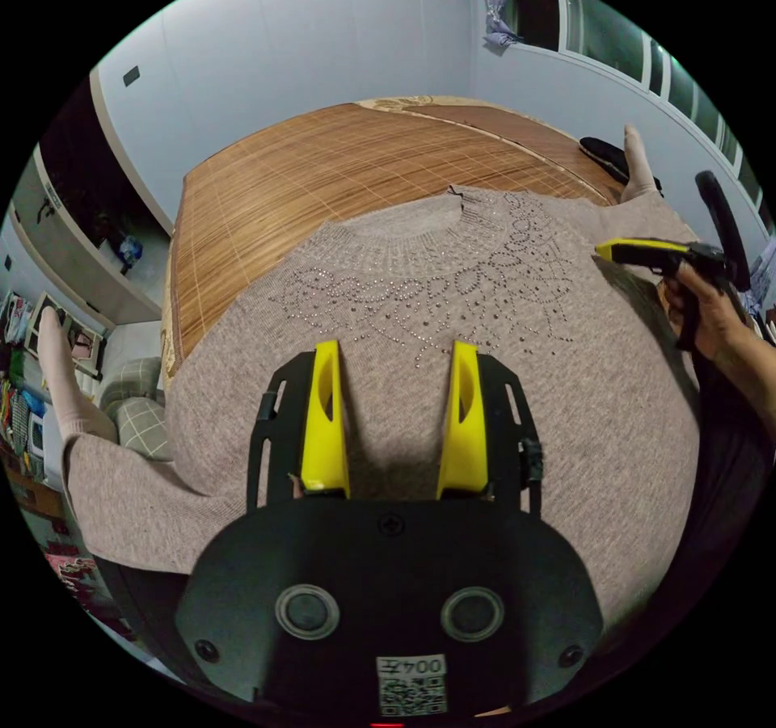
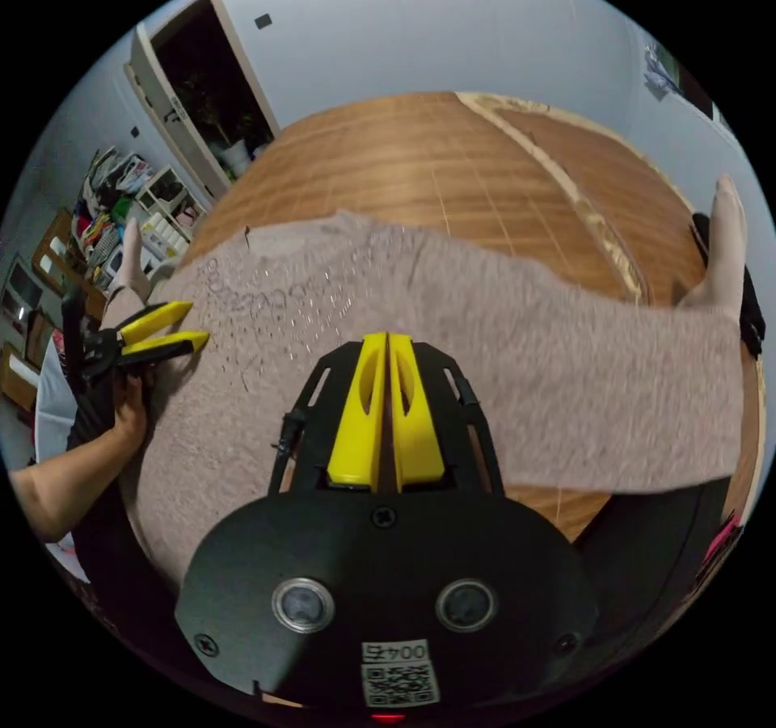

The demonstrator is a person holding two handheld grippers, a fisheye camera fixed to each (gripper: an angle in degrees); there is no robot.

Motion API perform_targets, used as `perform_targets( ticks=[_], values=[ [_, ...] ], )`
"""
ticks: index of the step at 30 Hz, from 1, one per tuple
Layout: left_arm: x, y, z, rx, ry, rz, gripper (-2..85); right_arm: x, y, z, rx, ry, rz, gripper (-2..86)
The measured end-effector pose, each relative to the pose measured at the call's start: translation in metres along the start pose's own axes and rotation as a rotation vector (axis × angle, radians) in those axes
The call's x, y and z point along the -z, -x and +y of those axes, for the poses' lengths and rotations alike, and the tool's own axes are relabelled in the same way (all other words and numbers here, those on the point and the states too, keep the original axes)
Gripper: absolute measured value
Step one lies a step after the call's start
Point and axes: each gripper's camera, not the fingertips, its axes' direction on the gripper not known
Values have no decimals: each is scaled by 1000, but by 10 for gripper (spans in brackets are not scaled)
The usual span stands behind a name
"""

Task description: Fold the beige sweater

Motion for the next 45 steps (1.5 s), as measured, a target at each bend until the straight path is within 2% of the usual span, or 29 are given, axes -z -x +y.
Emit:
perform_targets(
  ticks=[6, 11, 19, 22, 26, 28, 33, 37, 39, 43, 44, 45],
  values=[
    [3, -2, 6, 0, -3, 0, 175, -17, 12, -83, 157, -47, -71, 64],
    [6, -3, 10, 0, -6, -2, 175, -55, 15, -128, 289, 43, -89, 71],
    [8, -2, 15, 0, -7, -2, 176, -82, 17, -133, 373, 149, -89, 63],
    [9, -1, 16, 0, -7, -2, 176, -83, 20, -122, 367, 113, -79, 46],
    [9, 0, 18, -3, -9, -3, 176, -84, 22, -113, 347, 59, 67, 29],
    [9, 1, 19, -4, -9, -4, 176, -80, 16, -111, 288, 47, 11, 31],
    [9, 4, 20, -4, -9, -3, 176, -42, 25, -68, 299, 13, -54, 63],
    [9, 8, 20, -4, -9, -3, 175, -12, 36, 7, 254, 74, -134, 164],
    [9, 10, 20, -4, -9, -4, 175, -6, 46, 43, 249, 92, -112, 173],
    [8, 15, 19, -4, -8, -4, 175, -23, 74, 109, 297, 109, 59, 199],
    [7, 17, 18, -4, -7, -4, 175, -22, 78, 121, 302, 25, 100, 206],
    [7, 17, 18, -4, -7, -4, 175, -22, 80, 123, 302, 22, 118, 208]
  ],
)
